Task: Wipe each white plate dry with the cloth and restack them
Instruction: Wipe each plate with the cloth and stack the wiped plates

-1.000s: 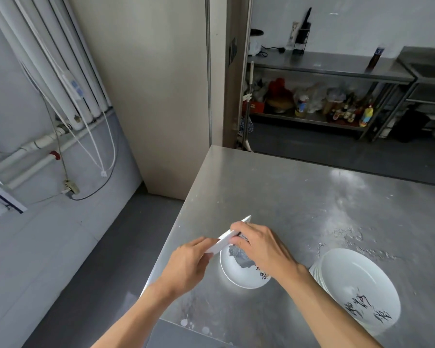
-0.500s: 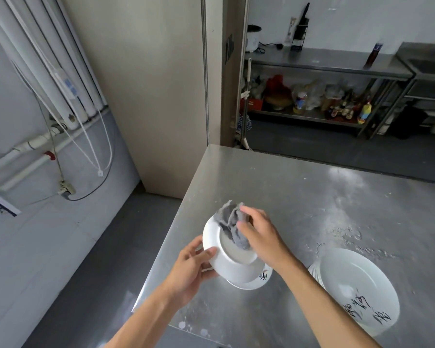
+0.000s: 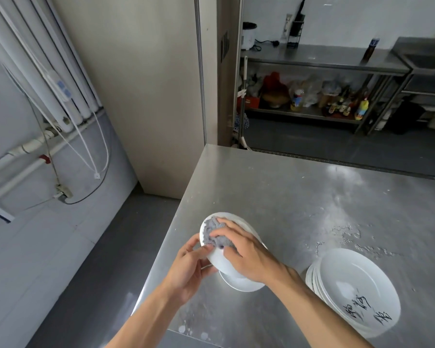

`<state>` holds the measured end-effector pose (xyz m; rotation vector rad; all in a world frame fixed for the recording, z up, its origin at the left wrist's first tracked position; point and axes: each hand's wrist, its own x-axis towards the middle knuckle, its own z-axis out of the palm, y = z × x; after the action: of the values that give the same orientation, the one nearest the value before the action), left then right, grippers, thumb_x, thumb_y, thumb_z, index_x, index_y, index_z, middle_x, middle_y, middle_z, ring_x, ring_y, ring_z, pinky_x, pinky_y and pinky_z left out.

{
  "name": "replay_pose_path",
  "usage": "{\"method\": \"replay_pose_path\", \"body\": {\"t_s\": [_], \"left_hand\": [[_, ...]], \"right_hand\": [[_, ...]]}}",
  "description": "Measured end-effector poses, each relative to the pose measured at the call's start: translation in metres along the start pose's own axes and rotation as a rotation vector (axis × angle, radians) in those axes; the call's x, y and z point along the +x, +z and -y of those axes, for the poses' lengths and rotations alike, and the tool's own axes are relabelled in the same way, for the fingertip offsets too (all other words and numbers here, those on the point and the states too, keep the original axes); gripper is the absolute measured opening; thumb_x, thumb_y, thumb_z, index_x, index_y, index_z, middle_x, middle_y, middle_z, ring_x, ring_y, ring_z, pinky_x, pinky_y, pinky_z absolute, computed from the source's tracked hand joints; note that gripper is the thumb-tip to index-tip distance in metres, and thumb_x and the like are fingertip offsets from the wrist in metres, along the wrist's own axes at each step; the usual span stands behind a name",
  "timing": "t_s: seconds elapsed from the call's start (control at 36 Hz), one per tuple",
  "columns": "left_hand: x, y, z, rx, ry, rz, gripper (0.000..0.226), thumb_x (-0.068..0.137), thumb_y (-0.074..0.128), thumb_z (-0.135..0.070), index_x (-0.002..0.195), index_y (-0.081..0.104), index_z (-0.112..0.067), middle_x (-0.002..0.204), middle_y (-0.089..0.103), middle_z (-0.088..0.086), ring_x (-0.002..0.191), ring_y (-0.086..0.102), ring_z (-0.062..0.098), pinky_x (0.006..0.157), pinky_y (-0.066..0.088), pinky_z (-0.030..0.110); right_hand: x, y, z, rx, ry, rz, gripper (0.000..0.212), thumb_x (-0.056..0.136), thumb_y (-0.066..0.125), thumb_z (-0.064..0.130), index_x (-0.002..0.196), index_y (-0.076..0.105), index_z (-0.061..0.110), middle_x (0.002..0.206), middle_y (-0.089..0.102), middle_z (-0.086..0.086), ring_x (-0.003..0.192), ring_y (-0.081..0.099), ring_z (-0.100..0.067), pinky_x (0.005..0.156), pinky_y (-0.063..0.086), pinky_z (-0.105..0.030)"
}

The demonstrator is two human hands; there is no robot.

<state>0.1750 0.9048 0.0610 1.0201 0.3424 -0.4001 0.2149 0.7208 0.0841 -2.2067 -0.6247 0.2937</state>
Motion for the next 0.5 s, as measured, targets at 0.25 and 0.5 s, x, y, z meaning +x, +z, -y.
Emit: {"method": "replay_pose_path", "body": {"t_s": [0.25, 0.5], "left_hand": [[0.001, -0.011, -0.006, 0.011, -0.013, -0.04, 0.035, 0.093, 0.07, -0.008, 0.127, 0.067, -0.007, 0.127, 0.07, 0.028, 0.102, 0.068, 0.038, 0.111, 0.048, 0.062], [-0.012, 0.0, -0.004, 0.129, -0.016, 0.052, 0.036, 0.083, 0.077, -0.018, 0.119, 0.074, -0.021, 0.118, 0.073, 0.019, 0.094, 0.071, 0.033, 0.092, 0.061, 0.052]], "right_hand": [[-0.007, -0.017, -0.022, -0.15, 0.149, 0.115, 0.058, 0.099, 0.059, 0.029, 0.152, 0.038, 0.041, 0.143, 0.04, 0.02, 0.135, 0.042, -0.009, 0.109, 0.035, -0.023], [-0.014, -0.018, -0.045, -0.114, 0.316, -0.22, 0.022, 0.092, 0.069, 0.037, 0.1, 0.052, 0.025, 0.109, 0.06, 0.006, 0.097, 0.058, -0.019, 0.082, 0.047, -0.03]]}}
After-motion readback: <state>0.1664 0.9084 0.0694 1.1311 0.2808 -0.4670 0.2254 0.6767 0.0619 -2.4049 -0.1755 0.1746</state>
